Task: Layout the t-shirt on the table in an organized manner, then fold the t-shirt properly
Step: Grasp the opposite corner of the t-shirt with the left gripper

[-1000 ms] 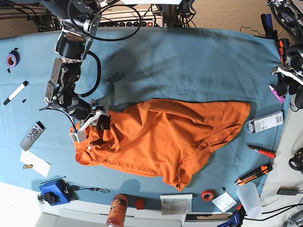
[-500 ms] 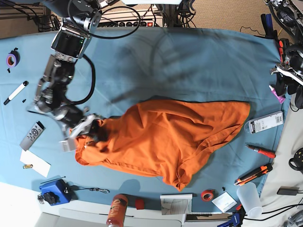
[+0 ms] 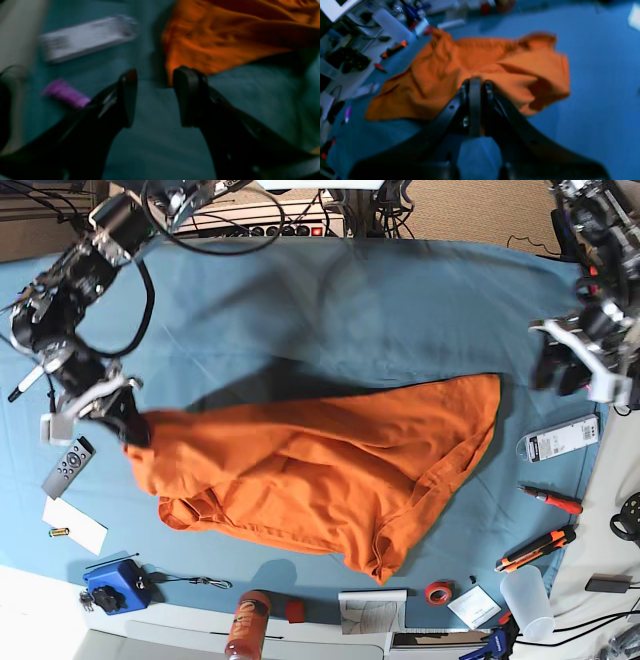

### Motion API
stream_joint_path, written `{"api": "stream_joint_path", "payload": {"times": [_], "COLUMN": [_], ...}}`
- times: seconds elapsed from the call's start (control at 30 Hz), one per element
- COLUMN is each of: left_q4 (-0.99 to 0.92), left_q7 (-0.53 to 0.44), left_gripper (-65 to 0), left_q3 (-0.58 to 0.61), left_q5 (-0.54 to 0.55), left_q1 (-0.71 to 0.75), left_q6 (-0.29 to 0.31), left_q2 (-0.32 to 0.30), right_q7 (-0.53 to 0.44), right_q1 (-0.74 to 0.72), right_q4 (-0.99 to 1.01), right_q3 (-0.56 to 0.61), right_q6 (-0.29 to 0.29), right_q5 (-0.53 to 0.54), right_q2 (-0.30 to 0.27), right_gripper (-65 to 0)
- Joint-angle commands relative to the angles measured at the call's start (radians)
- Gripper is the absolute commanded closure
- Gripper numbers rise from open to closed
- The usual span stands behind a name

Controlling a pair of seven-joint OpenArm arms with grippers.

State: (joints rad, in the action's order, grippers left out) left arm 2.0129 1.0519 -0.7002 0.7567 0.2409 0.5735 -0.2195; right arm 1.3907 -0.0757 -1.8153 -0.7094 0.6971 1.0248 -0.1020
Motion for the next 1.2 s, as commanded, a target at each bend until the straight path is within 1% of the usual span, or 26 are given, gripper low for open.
{"api": "stream_joint_path", "payload": {"times": [0.0,0.03,0.1,0.13,0.17,0.2,0.3,0.43,0.5,0.6,0.73,0.83,0.87,0.9,0.93,0.97,1.03,1.07,1.17], "left_q4": [0.016,0.016,0.015,0.015,0.015,0.014,-0.010,-0.109,-0.175,-0.270,-0.379,-0.444,-0.455,-0.460,-0.460,-0.460,-0.455,-0.452,-0.428], "left_q7": [-0.047,-0.076,-0.128,-0.140,-0.143,-0.142,-0.134,-0.134,-0.132,-0.097,-0.086,-0.079,-0.079,-0.075,-0.064,-0.048,-0.018,0.004,0.077], "left_gripper": [-28.0,-28.4,-31.1,-32.3,-32.4,-32.4,-32.4,-32.4,-32.4,-32.4,-32.4,-32.2,-31.0,-28.4,-24.0,-17.9,-3.3,0.0,0.0], "left_q3": [0.041,0.088,0.167,0.198,0.224,0.245,0.286,0.287,0.287,0.288,0.288,0.288,0.288,0.288,0.288,0.287,0.287,0.287,0.269], "left_q5": [-0.036,-0.103,-0.237,-0.282,-0.305,-0.317,-0.319,-0.310,-0.267,-0.181,-0.170,-0.160,-0.148,-0.135,-0.126,-0.115,-0.108,-0.109,-0.109], "left_q1": [-0.006,-0.005,-0.005,-0.006,-0.006,-0.006,-0.009,-0.049,-0.082,-0.135,-0.186,-0.198,-0.196,-0.196,-0.196,-0.197,-0.197,-0.197,-0.196], "left_q6": [-0.013,-0.043,-0.126,-0.163,-0.190,-0.212,-0.250,-0.294,-0.292,-0.259,-0.252,-0.252,-0.251,-0.250,-0.250,-0.251,-0.251,-0.251,-0.251], "left_q2": [-0.016,-0.016,-0.016,-0.016,-0.016,-0.016,-0.016,-0.016,-0.016,-0.015,-0.013,-0.013,-0.013,-0.013,-0.013,-0.013,-0.013,-0.013,-0.013], "right_q7": [-0.030,-0.032,-0.037,-0.037,-0.037,-0.037,-0.036,-0.036,-0.036,-0.036,-0.036,-0.036,-0.036,-0.036,-0.036,-0.034,-0.032,-0.032,-0.027], "right_q1": [0.000,0.018,0.046,0.055,0.064,0.070,0.076,0.076,0.076,0.076,0.076,0.076,0.076,0.076,0.076,0.077,0.077,0.077,0.088], "right_q4": [-0.017,-0.017,-0.017,-0.017,-0.017,-0.017,-0.017,-0.017,-0.017,-0.017,-0.017,-0.017,-0.017,-0.017,-0.017,-0.017,-0.017,-0.017,-0.018], "right_q3": [0.002,0.002,0.002,0.002,0.002,0.001,0.001,0.001,0.002,0.002,0.001,0.001,0.001,0.002,0.001,0.001,0.001,0.000,-0.009], "right_q6": [0.001,0.001,0.001,0.001,0.001,0.001,0.001,0.001,0.001,0.001,0.001,0.001,0.001,0.001,0.001,0.001,0.001,0.001,0.001], "right_q5": [0.033,0.034,0.033,0.033,0.033,0.032,0.032,0.030,0.029,0.028,0.006,-0.005,-0.005,-0.005,-0.005,-0.005,-0.005,-0.003,0.034], "right_q2": [-0.014,-0.014,-0.014,-0.014,-0.014,-0.014,-0.014,-0.014,-0.014,-0.014,-0.014,-0.014,-0.014,-0.014,-0.014,-0.014,-0.015,-0.016,-0.041], "right_gripper": [0.0,0.0,0.0,0.0,0.0,0.0,0.0,0.0,0.0,0.0,0.0,0.0,0.0,0.0,0.0,0.0,0.0,0.0,0.0]}}
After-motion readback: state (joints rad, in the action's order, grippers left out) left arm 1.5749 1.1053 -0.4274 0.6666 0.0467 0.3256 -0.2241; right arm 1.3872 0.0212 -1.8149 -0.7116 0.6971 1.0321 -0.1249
